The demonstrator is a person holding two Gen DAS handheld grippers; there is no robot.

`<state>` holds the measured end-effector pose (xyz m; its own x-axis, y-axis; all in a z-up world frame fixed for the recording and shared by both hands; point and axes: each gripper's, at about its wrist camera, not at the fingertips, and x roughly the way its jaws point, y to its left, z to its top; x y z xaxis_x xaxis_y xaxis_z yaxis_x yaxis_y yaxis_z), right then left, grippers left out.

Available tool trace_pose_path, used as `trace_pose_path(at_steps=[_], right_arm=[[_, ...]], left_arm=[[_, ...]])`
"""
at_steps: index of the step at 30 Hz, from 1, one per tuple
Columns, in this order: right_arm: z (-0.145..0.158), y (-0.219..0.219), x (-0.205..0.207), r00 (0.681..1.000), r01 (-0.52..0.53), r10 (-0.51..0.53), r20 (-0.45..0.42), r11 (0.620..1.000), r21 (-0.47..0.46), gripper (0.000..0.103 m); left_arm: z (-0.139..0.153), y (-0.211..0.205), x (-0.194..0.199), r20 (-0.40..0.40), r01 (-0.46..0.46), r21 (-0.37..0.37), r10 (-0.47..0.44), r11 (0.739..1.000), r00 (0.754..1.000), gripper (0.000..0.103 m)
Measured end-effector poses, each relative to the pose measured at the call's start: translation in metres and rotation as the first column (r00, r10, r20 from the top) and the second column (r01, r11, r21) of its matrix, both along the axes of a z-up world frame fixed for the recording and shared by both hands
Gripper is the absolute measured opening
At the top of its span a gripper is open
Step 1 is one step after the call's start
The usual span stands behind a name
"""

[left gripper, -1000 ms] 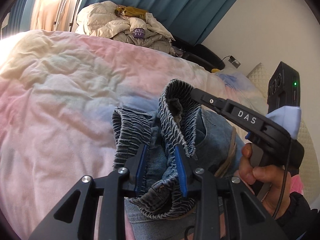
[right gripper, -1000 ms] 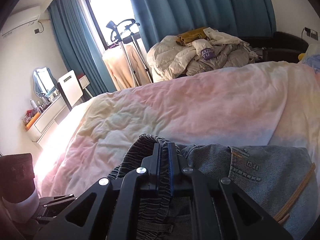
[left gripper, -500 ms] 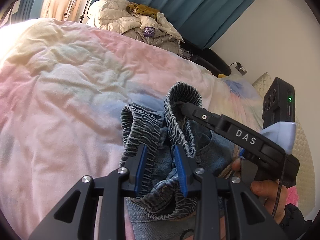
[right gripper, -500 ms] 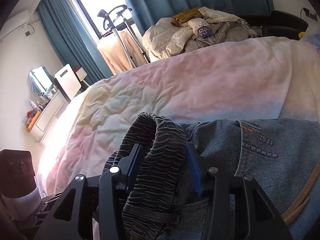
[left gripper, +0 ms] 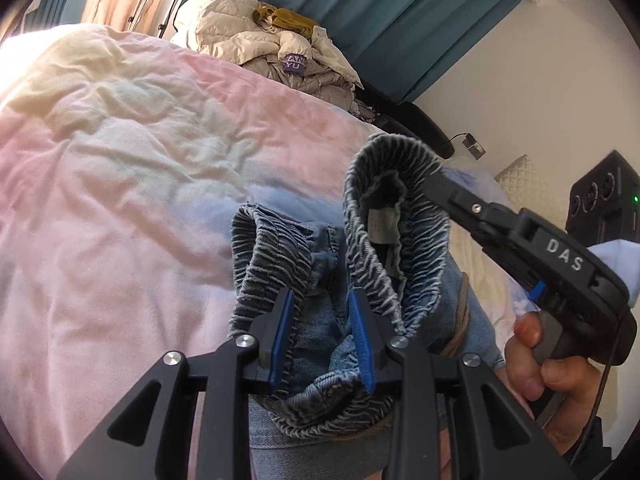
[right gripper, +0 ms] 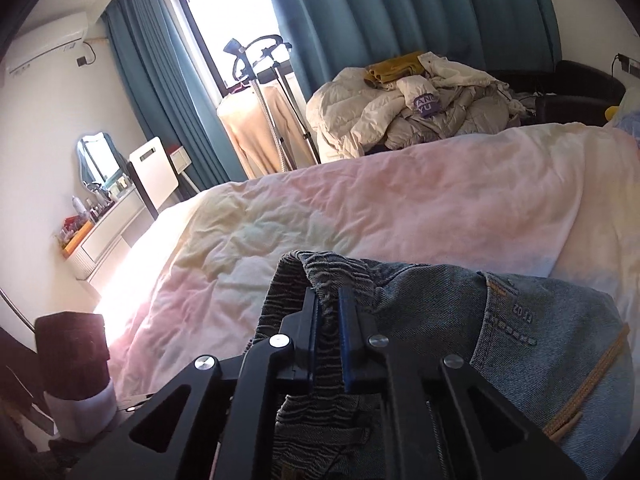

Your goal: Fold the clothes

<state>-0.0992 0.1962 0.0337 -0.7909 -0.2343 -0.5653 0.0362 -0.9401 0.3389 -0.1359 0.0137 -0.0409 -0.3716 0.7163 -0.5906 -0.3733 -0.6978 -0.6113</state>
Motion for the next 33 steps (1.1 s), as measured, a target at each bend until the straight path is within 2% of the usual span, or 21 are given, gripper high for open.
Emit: trace_pose_path(at_steps=[3,6,10,12,16,18,22,25,27,29,33], right_arm=[[0.015,0.004,0.006,0.999,-0.013,0.011,-0.043,0.999,-0.033,0.007],[0.018,0.003,0.004,0.999,-0.017,0.015,-0.05,0.999,-0.046,0.007],[-0.002,-0.005,-0.01,0.999,-0.037,0.037,0.007,0.998,-0.049,0.007],[-0.024,-0.01,-0.021,0.997,-0.044,0.047,0.063,0.998,-0.052,0.007],[-0.066,-0.016,-0.038,0.988,-0.03,0.036,0.151,0.999,-0.045,0.012],[-0.077,-0.018,-0.04,0.986,-0.034,0.04,0.163,0.999,-0.039,0.023],[-0.069,-0.015,-0.027,0.986,-0.028,0.04,0.164,0.997,-0.071,0.036],[-0.057,-0.01,-0.004,0.983,-0.035,0.053,0.175,0.994,-0.105,0.037],[-0.048,-0.005,0.015,0.983,-0.023,0.039,0.181,0.996,-0.087,0.037],[-0.038,-0.001,0.037,0.983,-0.006,0.017,0.181,0.998,-0.061,0.037],[-0.019,0.019,0.083,0.986,0.042,-0.028,0.164,0.995,-0.086,0.037]], left_arm=[[0.003,0.001,0.003,0.017,0.016,0.063,-0.017,0.998,1.0,0.029],[0.012,0.007,0.01,0.011,0.057,0.092,-0.058,0.994,0.998,0.029],[0.005,0.014,0.016,0.023,0.059,0.014,-0.06,0.998,0.998,0.03],[-0.006,0.01,0.012,0.084,0.027,-0.005,-0.027,1.0,0.996,0.03],[-0.017,-0.015,0.004,0.17,-0.086,0.05,0.077,0.995,0.982,0.029],[-0.017,-0.028,0.002,0.195,-0.136,0.081,0.118,0.987,0.974,0.029],[-0.012,-0.048,0.011,0.208,-0.205,0.115,0.178,0.972,0.962,0.033],[0.0,-0.058,0.028,0.168,-0.238,0.118,0.217,0.964,0.962,0.043],[0.009,-0.065,0.041,0.121,-0.285,0.109,0.272,0.952,0.955,0.065],[0.016,-0.07,0.052,0.09,-0.293,0.124,0.283,0.948,0.955,0.077],[0.016,-0.067,0.064,0.108,-0.248,0.142,0.234,0.958,0.966,0.083]])
